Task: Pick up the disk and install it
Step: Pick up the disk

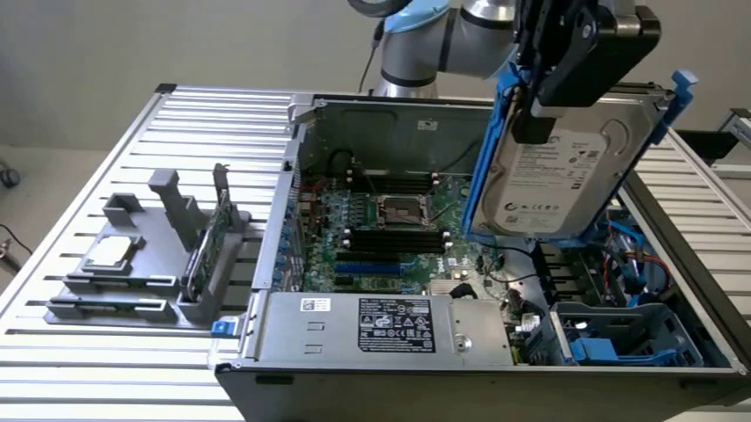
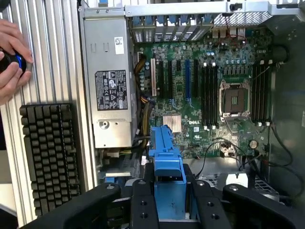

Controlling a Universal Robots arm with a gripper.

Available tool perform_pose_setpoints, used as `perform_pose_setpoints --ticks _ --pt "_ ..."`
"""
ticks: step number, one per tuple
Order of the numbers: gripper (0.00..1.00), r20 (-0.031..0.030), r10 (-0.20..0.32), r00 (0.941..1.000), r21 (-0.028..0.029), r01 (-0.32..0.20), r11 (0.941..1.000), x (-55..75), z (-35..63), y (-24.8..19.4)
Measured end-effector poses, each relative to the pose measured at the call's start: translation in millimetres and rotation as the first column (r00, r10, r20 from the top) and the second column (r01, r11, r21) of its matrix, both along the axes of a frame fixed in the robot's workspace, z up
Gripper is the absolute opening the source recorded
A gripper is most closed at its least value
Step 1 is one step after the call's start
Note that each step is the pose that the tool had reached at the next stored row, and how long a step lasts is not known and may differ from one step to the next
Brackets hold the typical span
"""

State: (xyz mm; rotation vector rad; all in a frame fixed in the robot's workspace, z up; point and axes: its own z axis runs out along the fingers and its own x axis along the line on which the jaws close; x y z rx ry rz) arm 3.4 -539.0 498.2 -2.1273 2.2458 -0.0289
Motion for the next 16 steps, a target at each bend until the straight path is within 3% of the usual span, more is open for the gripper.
perform_pose_setpoints --ticks 5,16 --pt "0.33 0.0 0.0 1.0 0.0 0.0 1.0 15.1 -0.2 -11.3" --pt "0.33 0.0 0.0 1.0 0.0 0.0 1.0 33.2 -0.3 -46.3"
